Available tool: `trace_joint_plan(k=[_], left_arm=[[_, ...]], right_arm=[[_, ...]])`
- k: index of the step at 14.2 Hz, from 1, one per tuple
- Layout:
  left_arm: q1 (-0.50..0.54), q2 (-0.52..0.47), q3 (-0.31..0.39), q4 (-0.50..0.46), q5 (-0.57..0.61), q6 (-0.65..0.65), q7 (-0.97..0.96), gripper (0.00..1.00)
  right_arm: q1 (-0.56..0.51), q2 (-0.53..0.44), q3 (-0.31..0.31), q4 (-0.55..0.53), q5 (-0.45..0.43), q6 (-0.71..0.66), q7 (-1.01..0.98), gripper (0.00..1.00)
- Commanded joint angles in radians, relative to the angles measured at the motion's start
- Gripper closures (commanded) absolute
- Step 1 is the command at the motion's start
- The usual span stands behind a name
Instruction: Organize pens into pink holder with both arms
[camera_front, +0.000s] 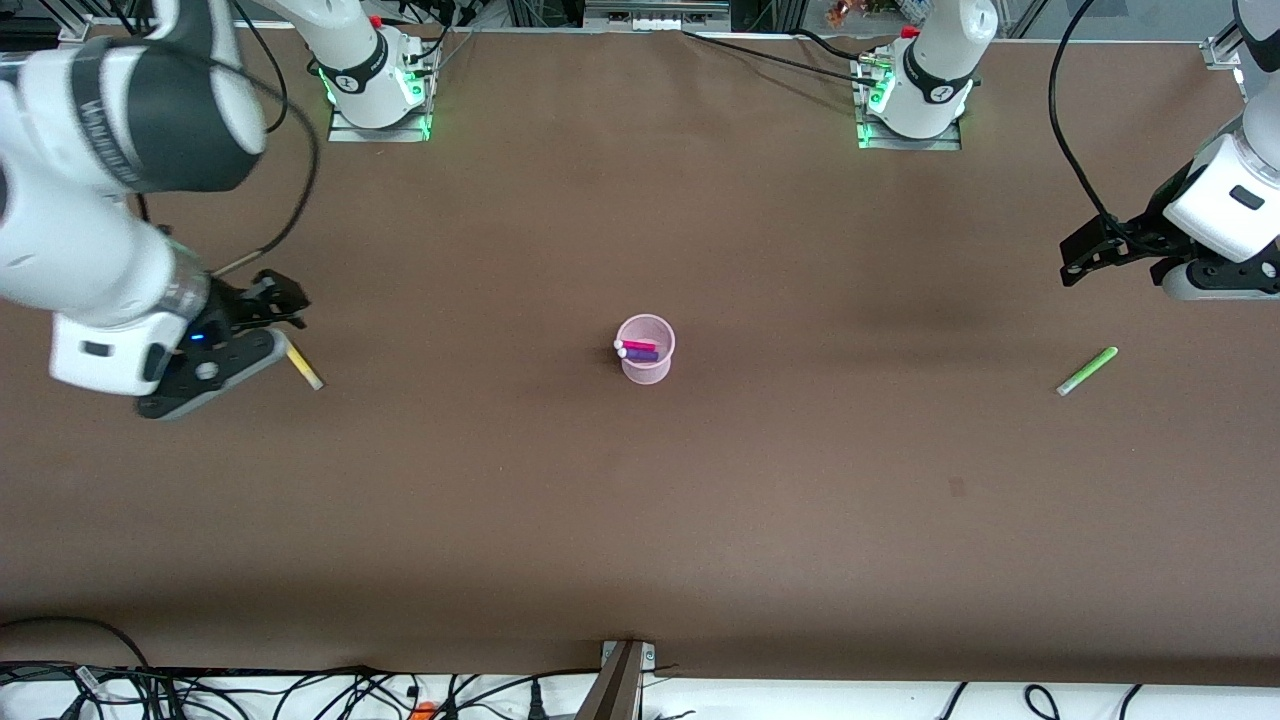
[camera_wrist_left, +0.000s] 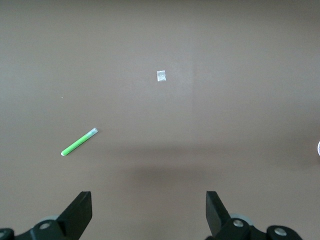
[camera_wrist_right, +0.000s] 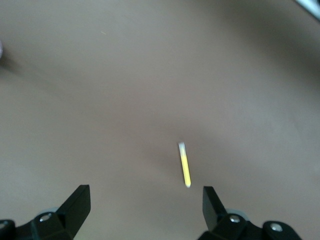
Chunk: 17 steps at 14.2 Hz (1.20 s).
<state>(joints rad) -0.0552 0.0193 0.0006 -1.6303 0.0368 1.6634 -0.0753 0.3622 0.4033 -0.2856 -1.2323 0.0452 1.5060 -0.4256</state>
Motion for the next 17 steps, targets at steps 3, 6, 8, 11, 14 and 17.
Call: trace_joint_plan(k=[3,6,8,11,14,17], left_arm=[[-0.005,0.011,-0.001,0.033,0.011,-0.021,0.002,0.0],[-0.005,0.011,-0.001,0.033,0.012,-0.021,0.002,0.0],[-0.005,0.011,0.001,0.033,0.012,-0.021,0.002,0.0],[-0.005,0.011,-0.001,0.033,0.012,-0.021,0.002,0.0],[-0.005,0.011,0.001,0.033,0.012,-0.021,0.003,0.0],[-0.003,0.011,0.001,0.033,0.012,-0.022,0.003,0.0]], right_arm=[[0.011,-0.151,-0.072,-0.243,0.028,0.064,0.197,0.01],[0.011,-0.277,-0.078,-0.432,0.028,0.167,0.298,0.01],[0.011,-0.296,-0.075,-0.444,0.022,0.155,0.402,0.01],[0.012,-0.314,-0.073,-0.441,0.016,0.155,0.404,0.01],[0.012,-0.325,-0.073,-0.441,0.013,0.152,0.404,0.01],[0.011,-0.327,-0.069,-0.441,0.008,0.149,0.409,0.01]])
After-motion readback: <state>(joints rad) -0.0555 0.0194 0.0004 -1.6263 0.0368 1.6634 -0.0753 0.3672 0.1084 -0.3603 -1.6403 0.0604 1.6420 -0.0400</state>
